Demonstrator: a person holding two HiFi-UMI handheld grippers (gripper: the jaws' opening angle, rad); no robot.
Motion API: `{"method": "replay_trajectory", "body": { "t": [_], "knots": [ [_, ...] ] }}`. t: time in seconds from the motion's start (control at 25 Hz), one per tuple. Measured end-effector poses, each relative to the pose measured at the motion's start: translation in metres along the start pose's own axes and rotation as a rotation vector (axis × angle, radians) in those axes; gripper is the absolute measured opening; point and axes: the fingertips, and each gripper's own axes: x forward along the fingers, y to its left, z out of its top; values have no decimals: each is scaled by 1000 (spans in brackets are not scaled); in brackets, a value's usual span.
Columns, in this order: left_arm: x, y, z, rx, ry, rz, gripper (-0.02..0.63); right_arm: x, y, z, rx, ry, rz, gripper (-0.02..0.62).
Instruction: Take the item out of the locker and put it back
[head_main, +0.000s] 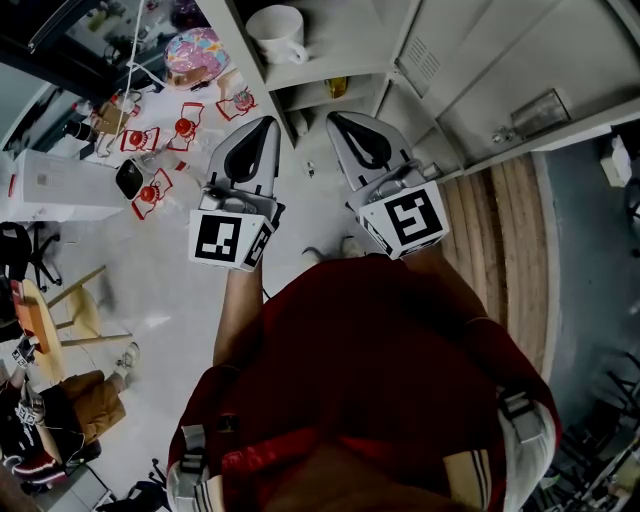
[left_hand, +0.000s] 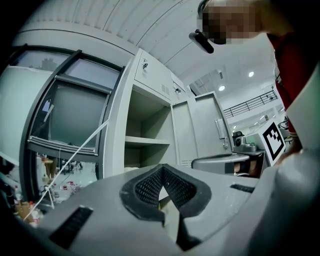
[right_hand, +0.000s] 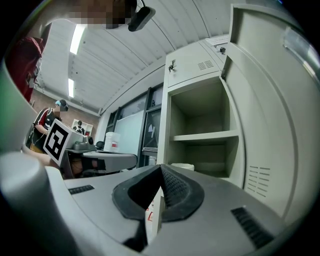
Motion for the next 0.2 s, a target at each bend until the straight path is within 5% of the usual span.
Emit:
{"method": "replay_trajectory", "body": {
  "t": [0.2],
  "knots": [
    [-1, 1, -3, -4, 0, 2, 6, 0, 1, -3, -1, 3, -1, -3]
  ]
}}
